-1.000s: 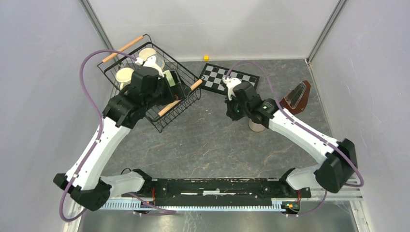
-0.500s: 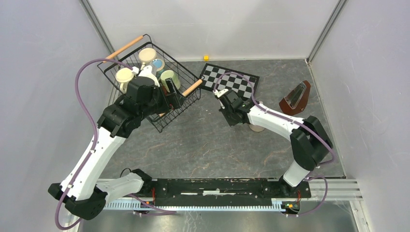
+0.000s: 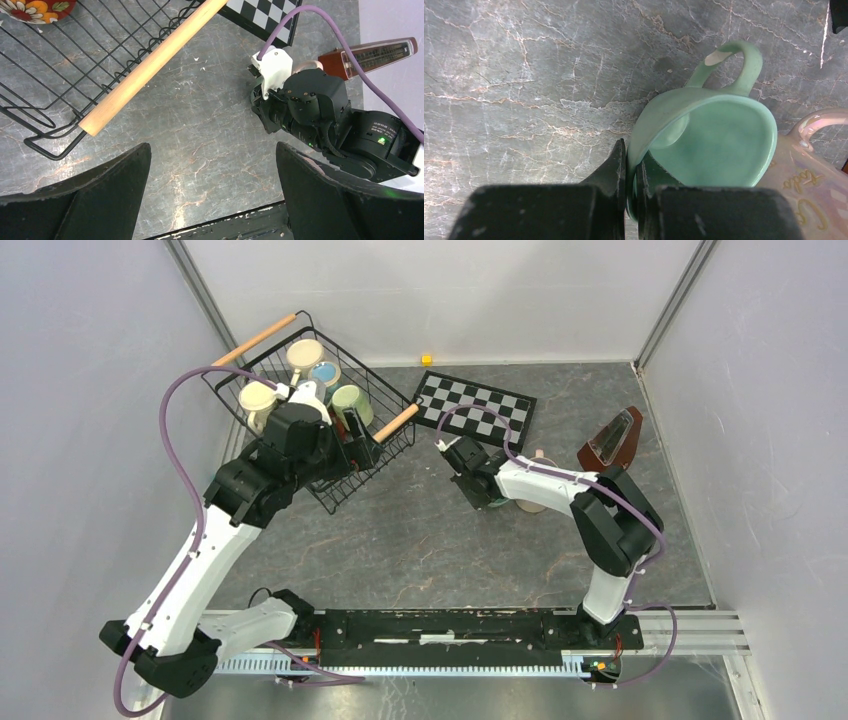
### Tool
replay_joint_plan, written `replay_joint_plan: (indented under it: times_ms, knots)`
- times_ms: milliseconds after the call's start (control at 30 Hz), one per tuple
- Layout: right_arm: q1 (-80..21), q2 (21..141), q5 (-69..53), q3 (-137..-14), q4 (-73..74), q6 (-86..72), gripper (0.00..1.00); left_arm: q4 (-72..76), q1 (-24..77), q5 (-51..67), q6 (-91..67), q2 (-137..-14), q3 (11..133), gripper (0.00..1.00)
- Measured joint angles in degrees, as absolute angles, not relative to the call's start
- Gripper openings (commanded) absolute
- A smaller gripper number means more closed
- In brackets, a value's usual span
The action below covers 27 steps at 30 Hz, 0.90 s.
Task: Unload the cups from the dish rack
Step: Place the cup at the center of the board.
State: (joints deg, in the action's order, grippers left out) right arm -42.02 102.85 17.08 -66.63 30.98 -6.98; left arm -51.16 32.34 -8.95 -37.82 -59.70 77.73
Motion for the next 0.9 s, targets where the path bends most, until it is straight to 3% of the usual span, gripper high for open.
replay_joint_plan:
  times_ms: [267,633,900]
  knots:
    - [-42.9,103.7,19.7,-66.7,31.8,-6.9,0.04,-51.1,32.3,-9.0,-37.8,-59.6,77.3,1.0]
    - [-43.5,104.0,20.9,-67.5,32.9,-6.6,0.35,-51.1,32.3,-9.0,-37.8,-59.4,75.9,1.0]
    - [-44.4,103.9,21.2,-68.5,34.9,-6.8,0.5,-51.2,32.3,-9.0,-37.8,-59.4,75.5,1.0]
